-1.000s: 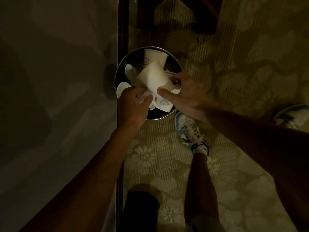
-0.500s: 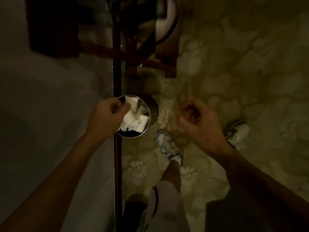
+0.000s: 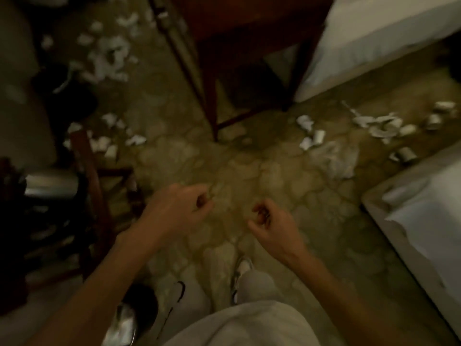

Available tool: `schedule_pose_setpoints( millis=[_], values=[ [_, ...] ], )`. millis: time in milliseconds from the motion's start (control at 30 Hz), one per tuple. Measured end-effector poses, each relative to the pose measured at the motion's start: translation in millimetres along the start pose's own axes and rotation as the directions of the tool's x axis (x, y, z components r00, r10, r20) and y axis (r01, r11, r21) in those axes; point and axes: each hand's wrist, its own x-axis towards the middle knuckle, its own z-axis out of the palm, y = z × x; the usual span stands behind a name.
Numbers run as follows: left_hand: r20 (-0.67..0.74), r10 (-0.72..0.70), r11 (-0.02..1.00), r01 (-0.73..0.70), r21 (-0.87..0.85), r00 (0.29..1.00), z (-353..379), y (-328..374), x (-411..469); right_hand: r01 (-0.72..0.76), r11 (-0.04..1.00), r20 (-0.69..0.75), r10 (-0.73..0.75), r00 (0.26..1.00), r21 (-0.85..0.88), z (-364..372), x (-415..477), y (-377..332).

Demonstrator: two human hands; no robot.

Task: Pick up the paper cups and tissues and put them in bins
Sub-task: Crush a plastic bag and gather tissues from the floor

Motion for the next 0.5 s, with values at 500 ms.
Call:
schedule_pose_setpoints(
  millis=[500],
  values=[
    [0.356, 0.294, 0.935, -0.190, -0.299, 0.887, 111, 169, 318, -0.519, 0.832, -0.233, 0.554, 0.799, 0.197, -152, 115, 156]
  ],
)
